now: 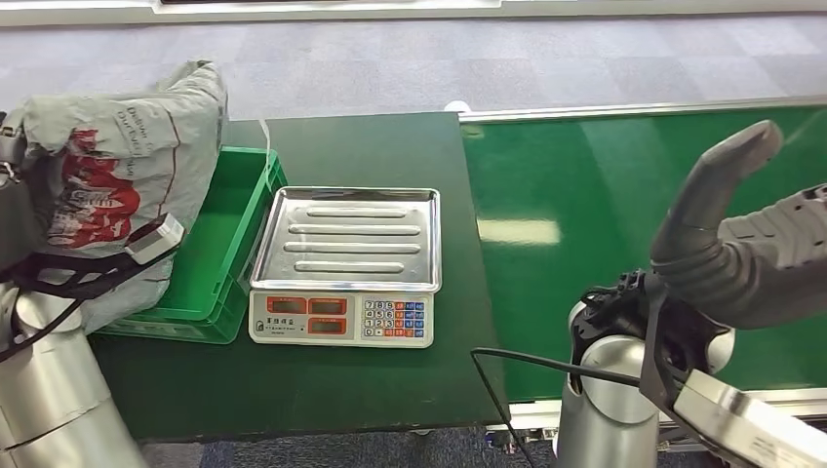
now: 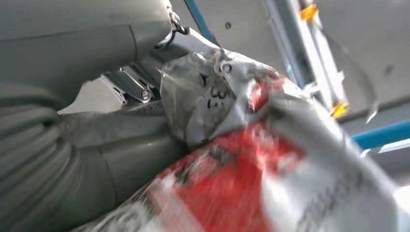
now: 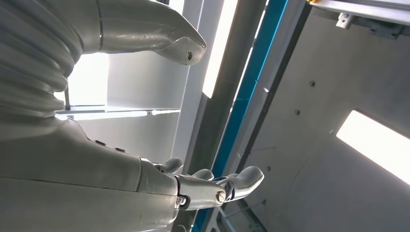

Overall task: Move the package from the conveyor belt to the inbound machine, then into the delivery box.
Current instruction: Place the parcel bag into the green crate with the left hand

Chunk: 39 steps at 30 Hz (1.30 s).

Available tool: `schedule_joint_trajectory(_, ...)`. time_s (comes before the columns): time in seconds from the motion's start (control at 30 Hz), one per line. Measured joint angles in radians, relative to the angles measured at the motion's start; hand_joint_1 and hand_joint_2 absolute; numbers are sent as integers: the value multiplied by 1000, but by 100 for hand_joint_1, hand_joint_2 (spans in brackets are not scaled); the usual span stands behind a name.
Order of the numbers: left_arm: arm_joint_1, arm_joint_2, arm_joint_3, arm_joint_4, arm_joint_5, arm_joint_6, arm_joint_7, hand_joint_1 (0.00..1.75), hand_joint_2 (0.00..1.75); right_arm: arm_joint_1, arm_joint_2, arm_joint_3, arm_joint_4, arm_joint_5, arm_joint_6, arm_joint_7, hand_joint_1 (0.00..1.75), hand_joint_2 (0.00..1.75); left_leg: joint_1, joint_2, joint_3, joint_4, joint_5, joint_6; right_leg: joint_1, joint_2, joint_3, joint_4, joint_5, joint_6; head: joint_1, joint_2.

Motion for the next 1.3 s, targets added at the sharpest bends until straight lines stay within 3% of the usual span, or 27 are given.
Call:
schedule_joint_trajectory(0.1, 13, 31, 58, 21, 0, 0, 65, 175, 175, 0, 0, -2, 5, 6, 0, 0, 0, 175, 0, -1, 0, 0, 0, -1, 1, -1, 1, 0, 0, -1, 0, 0)
schedule_joint_trajectory(0.27, 49, 144, 62, 118, 0, 0, 295, 175, 175, 0, 0, -6, 12, 19, 0, 0, 0, 175, 1, 0, 1, 0, 0, -2, 1, 0, -1, 0, 0, -2, 0, 0)
schedule_joint_trajectory(0.33, 35, 241, 2, 201, 0, 0, 535, 175, 175, 0, 0, -7, 13, 22, 0, 0, 0, 175, 4, 2, 0, 1, 1, -3, 3, 2, -5, 0, 1, -4, 0, 0)
schedule_joint_trajectory(0.4, -24, 356, -137, 305, -1, -1, 926, 175, 175, 1, 0, -8, 13, 26, 0, 2, 0, 175, 6, 4, -3, 2, 3, -5, 5, 4, -10, 0, 4, -7, 0, 0)
schedule_joint_trajectory(0.47, -86, 431, -343, 384, -2, -1, 1291, 175, 175, 0, 0, -8, 16, 28, 0, 2, 0, 175, 5, 1, -3, 1, 4, -6, 5, 1, -6, 0, 4, -6, -1, 0)
schedule_joint_trajectory(0.5, -103, 461, -462, 415, -3, 0, 1392, 175, 175, 0, 0, -8, 19, 28, 0, 1, 0, 175, 5, -1, -2, 1, 4, -6, 5, 0, -2, 0, 3, -5, 0, 0)
schedule_joint_trajectory(0.53, -113, 485, -573, 442, -4, 0, 1424, 175, 175, -2, 0, -8, 22, 27, 0, 1, 0, 175, 5, -2, -1, 0, 4, -6, 4, -2, 0, 0, 2, -5, 1, 0)
schedule_joint_trajectory(0.63, -143, 525, -818, 546, -4, 0, 1384, 175, 175, -5, 0, -9, 33, 25, 0, 0, 0, 175, 4, 2, -1, 1, 3, -7, 4, 1, -3, 0, 5, -7, 2, 0)
schedule_joint_trajectory(0.77, -178, 472, -1022, 739, -4, 0, 1202, 3, 175, -5, 0, -11, 42, 31, 0, 0, 0, 175, 2, 3, -1, 1, 3, -5, 1, 2, -3, 0, 6, -6, 2, 0)
schedule_joint_trajectory(0.8, -175, 447, -1050, 785, -4, 1, 1146, 0, 175, -6, 0, -11, 43, 33, 0, 0, 0, 175, 2, 3, -1, 1, 4, -5, 1, 2, -3, 0, 6, -6, 2, 0)
schedule_joint_trajectory(0.93, -148, 352, -1087, 899, -4, 2, 1012, 0, 0, -6, 0, -11, 56, 45, 0, 1, 0, 175, 2, 5, -2, 1, 3, -5, 0, 3, -4, 0, 6, -6, 2, 0)
schedule_joint_trajectory(1.07, -120, 304, -1076, 916, -4, 2, 954, 0, 0, -5, 0, -12, 74, 55, 0, 1, 0, 175, 3, 3, -2, 1, 3, -5, 1, 2, -4, 0, 6, -6, 2, 0)
schedule_joint_trajectory(1.3, -95, 271, -1004, 907, -4, 2, 879, 0, 0, -4, 0, -20, 97, 58, 0, 4, 0, 175, 4, 3, -2, 0, 4, -6, 2, 2, -4, 0, 6, -6, 2, 0)
